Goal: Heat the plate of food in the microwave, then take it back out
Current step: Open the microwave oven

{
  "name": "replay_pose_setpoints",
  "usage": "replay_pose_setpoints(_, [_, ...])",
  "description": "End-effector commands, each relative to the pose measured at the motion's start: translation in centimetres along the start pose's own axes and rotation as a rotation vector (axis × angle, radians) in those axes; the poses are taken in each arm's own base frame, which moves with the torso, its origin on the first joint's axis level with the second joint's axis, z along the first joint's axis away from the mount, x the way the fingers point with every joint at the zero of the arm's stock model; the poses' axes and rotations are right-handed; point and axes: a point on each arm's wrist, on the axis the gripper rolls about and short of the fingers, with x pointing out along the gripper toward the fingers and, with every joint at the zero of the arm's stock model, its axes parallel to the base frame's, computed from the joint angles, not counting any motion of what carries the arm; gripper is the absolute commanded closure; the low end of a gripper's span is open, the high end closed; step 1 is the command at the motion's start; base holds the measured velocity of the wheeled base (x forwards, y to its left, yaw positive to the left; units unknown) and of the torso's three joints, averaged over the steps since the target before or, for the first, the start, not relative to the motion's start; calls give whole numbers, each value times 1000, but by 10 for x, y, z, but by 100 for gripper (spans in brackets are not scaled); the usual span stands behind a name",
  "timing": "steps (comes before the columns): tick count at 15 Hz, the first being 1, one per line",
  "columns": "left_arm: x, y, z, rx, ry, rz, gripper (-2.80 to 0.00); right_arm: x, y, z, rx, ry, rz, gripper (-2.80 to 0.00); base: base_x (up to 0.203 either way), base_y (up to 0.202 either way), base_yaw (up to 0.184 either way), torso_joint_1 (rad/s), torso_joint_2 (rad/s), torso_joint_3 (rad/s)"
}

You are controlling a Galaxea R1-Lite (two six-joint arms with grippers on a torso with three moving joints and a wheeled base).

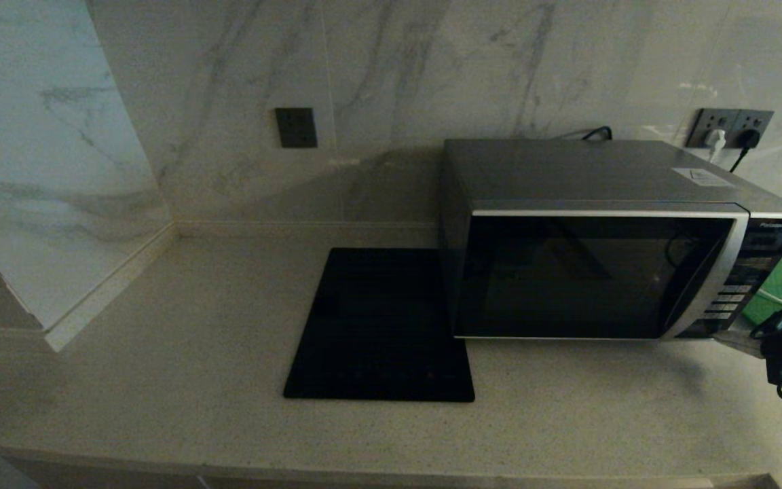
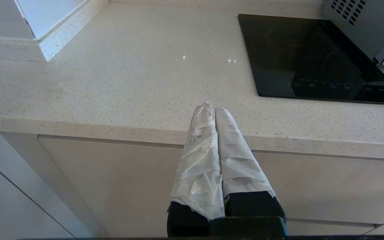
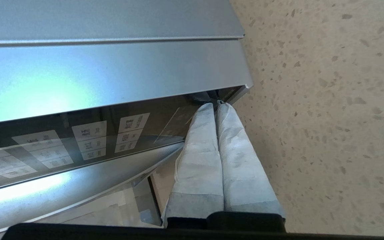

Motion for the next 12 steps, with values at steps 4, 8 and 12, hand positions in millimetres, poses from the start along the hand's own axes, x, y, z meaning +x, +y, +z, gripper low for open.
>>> replay_pose_setpoints(4, [0,0,0,-1,0,0,0,3,4,-3,-1,15,10,0,0,0,0,0,0,0])
replay_pose_setpoints(8, [0,0,0,-1,-1,0,0,0,9,-3,-9,11,15,0,0,0,0,0,0,0])
replay_pose_setpoints(12, [0,0,0,-1,0,-1,0,-2,15,-2,-18,7,25,0,0,0,0,0,0,0])
